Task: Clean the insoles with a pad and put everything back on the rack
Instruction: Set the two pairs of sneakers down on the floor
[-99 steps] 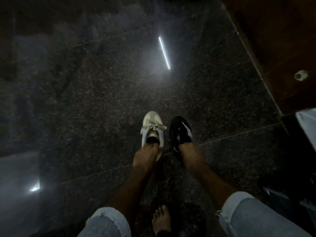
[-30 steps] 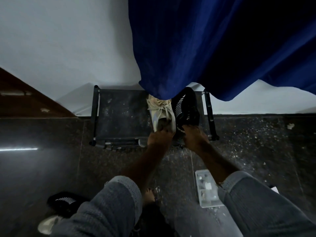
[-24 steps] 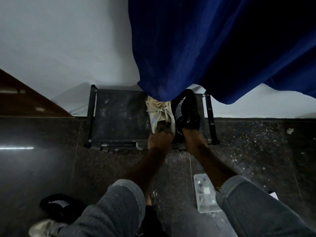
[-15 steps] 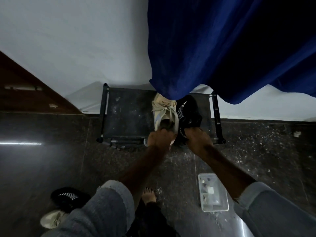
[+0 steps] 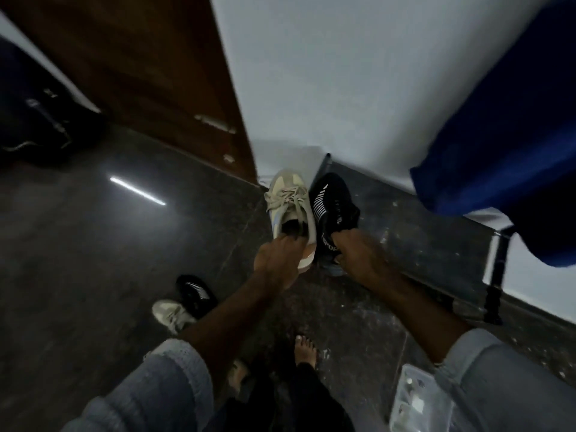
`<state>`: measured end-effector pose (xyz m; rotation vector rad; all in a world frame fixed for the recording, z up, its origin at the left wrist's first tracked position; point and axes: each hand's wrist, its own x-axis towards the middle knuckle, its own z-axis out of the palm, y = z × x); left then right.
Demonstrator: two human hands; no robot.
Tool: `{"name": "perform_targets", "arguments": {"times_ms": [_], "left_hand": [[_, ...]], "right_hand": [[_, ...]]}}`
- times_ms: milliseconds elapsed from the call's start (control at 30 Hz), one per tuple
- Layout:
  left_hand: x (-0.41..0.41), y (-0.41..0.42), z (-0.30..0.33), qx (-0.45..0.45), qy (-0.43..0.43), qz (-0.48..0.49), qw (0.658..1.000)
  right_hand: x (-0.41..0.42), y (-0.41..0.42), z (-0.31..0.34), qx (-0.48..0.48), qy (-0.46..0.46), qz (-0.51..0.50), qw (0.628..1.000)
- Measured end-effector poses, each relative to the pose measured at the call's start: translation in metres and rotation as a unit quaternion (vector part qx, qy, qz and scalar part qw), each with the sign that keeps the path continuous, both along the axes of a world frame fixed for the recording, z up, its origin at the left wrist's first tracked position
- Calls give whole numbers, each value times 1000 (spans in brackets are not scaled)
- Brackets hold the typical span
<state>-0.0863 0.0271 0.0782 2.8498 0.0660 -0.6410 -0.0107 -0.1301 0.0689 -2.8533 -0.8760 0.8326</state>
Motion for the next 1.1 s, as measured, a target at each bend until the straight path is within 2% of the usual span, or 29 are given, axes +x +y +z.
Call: {"name": "perform_targets", "arguments": {"times_ms": [233,400,733,933,1100], "left_hand": [[-57,87,-5,22,19,125,992],[-113,119,-60,-11,68,181,981],[-166,162,-245,-74,150,236,957],[-174,189,-362,-67,165,229,957],[-162,224,-445,-50,129,243,960]], "right_hand": [[-29,117,-13,27,-21,127,991],[-73,171,-65,-48,21,209,976],[-116,236,-257,-164,83,321,929],[-126,264,-374,-150,91,309,935],[-117,298,-455,-105,81,286,949]]}}
